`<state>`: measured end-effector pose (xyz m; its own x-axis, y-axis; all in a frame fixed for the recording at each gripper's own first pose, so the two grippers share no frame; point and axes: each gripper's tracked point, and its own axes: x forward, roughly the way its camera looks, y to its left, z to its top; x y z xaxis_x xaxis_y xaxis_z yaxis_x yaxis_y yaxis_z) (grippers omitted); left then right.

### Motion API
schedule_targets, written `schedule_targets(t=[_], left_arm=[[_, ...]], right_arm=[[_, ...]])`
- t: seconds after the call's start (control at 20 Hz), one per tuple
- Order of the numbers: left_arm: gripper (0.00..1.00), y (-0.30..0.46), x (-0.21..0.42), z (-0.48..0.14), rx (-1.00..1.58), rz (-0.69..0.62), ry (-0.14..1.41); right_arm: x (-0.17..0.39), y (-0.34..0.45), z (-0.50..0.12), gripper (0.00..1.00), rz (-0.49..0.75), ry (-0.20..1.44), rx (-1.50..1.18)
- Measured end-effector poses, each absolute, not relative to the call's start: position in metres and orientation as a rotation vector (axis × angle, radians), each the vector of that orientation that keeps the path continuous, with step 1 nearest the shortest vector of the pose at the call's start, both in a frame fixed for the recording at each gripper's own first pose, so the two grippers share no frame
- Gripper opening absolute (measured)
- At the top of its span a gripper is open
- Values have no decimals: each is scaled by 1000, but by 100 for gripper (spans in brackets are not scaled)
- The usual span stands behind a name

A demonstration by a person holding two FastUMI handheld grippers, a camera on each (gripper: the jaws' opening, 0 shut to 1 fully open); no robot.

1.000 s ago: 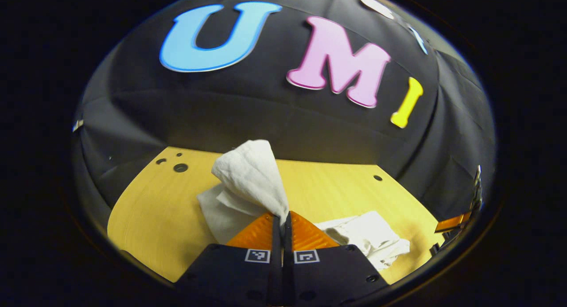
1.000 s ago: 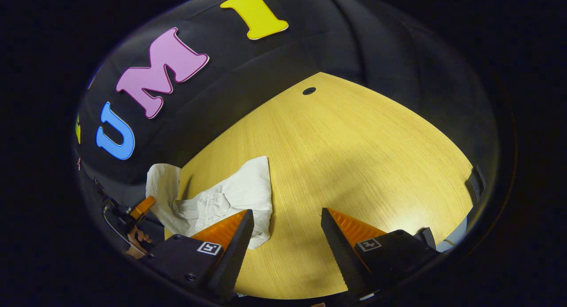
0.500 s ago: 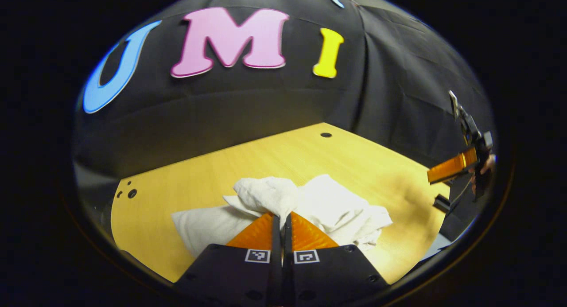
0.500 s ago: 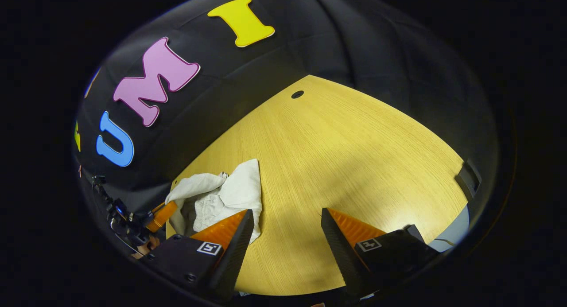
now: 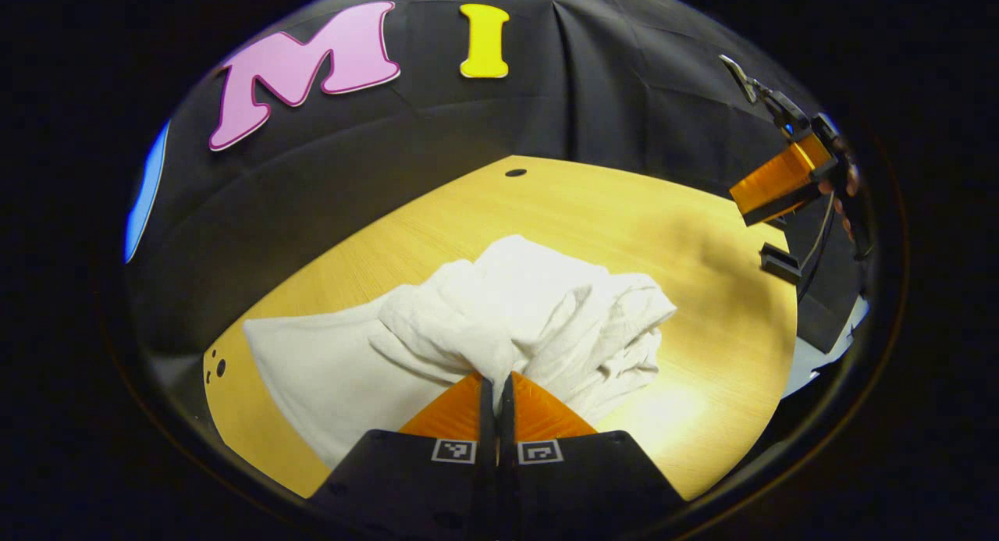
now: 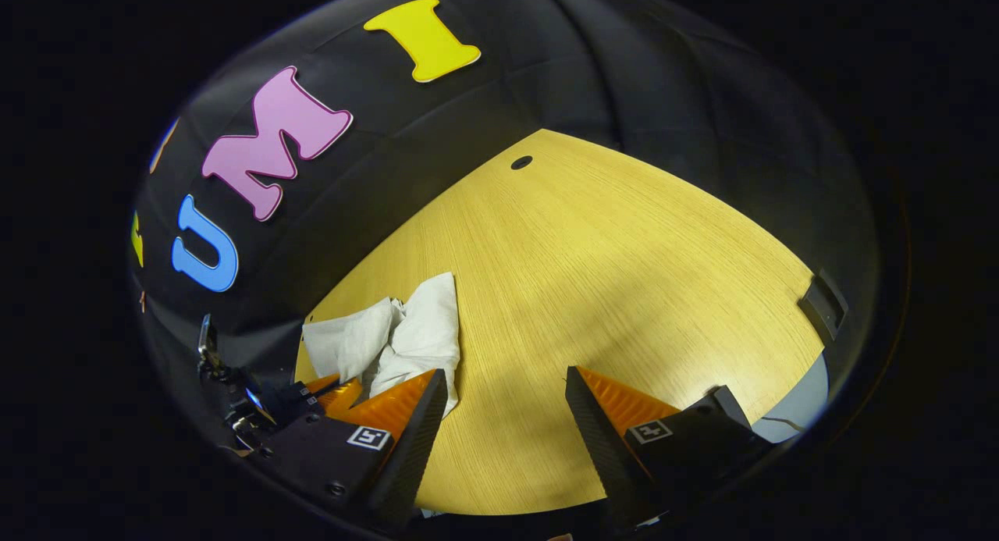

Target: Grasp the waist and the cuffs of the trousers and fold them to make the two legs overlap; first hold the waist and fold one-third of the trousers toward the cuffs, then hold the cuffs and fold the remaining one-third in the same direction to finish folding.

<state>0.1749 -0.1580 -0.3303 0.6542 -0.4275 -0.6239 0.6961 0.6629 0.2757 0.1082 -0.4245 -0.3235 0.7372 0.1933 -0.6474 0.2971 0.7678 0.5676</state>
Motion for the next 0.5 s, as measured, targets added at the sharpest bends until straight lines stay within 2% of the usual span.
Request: schedule_targets(t=[0.3, 0.5], left_arm=[[6, -148, 172, -360, 600, -673, 650], [19, -151, 168, -357, 599, -696, 676]], right_arm=[[110, -413, -326, 94, -41, 777, 704], [112, -407, -318, 94, -20, 782, 688]])
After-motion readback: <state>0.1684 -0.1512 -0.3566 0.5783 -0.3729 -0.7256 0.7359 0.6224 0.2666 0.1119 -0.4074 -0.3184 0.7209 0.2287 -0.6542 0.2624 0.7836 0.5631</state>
